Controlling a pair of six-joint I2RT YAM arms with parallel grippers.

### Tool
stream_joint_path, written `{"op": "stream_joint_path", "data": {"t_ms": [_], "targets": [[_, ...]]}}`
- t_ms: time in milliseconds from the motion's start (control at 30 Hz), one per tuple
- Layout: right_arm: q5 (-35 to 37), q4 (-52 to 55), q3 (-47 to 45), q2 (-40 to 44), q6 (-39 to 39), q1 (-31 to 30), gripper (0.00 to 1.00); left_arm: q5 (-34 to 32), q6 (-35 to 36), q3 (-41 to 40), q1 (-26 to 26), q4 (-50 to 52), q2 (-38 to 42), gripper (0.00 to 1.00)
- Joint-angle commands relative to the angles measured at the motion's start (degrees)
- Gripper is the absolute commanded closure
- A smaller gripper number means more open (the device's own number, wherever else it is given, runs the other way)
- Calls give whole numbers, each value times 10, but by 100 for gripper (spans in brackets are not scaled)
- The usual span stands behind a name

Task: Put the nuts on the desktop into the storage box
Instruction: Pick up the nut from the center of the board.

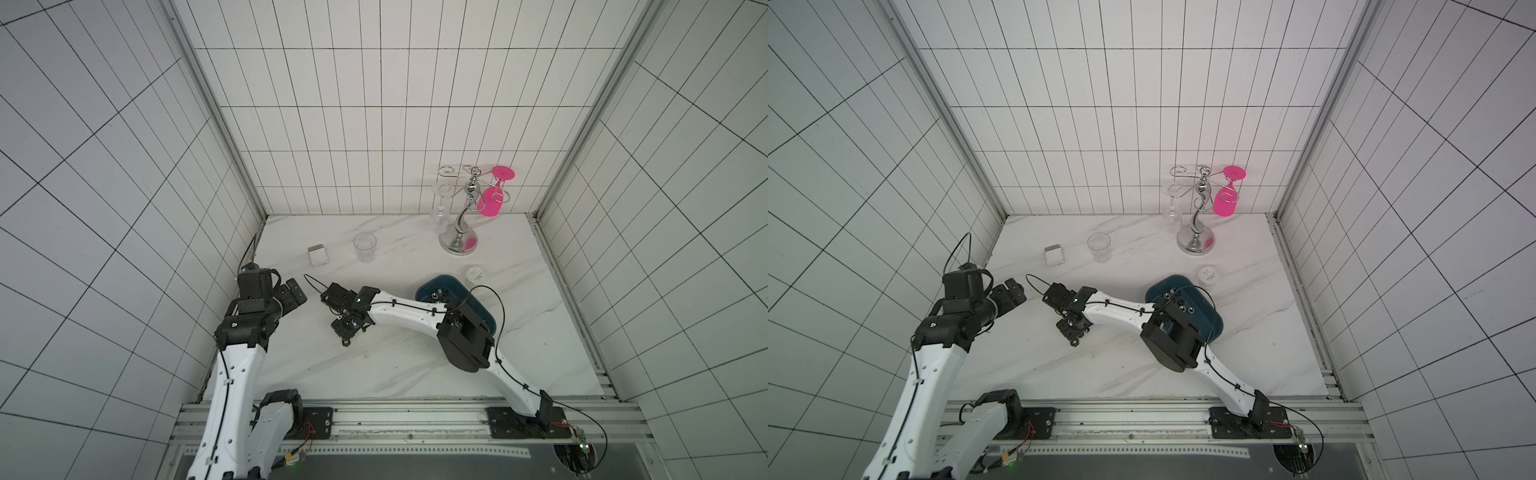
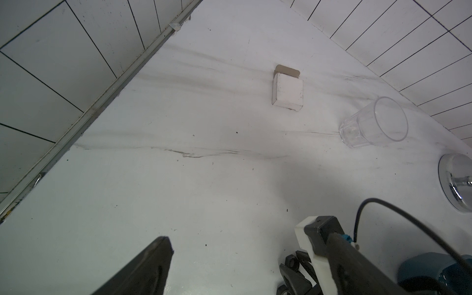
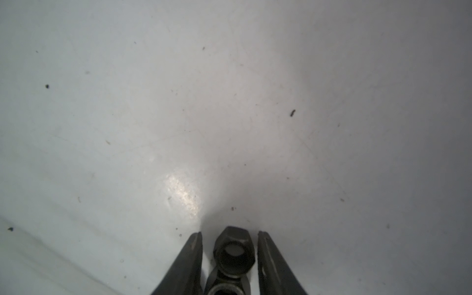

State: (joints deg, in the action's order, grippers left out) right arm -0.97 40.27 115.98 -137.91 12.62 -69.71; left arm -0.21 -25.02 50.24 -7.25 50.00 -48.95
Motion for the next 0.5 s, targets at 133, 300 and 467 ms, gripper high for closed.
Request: {"op": "stream_joint_path", "data": {"t_ms": [133, 300, 467], "targets": [[18, 7, -39, 24, 1, 4, 80, -3, 3, 15, -2, -4, 1, 2], [16, -45, -90, 95, 20, 22, 83, 9, 0, 22, -2, 1, 0, 2], [17, -104, -175, 218, 49, 67, 83, 37, 4, 30, -2, -3, -2, 2]]}}
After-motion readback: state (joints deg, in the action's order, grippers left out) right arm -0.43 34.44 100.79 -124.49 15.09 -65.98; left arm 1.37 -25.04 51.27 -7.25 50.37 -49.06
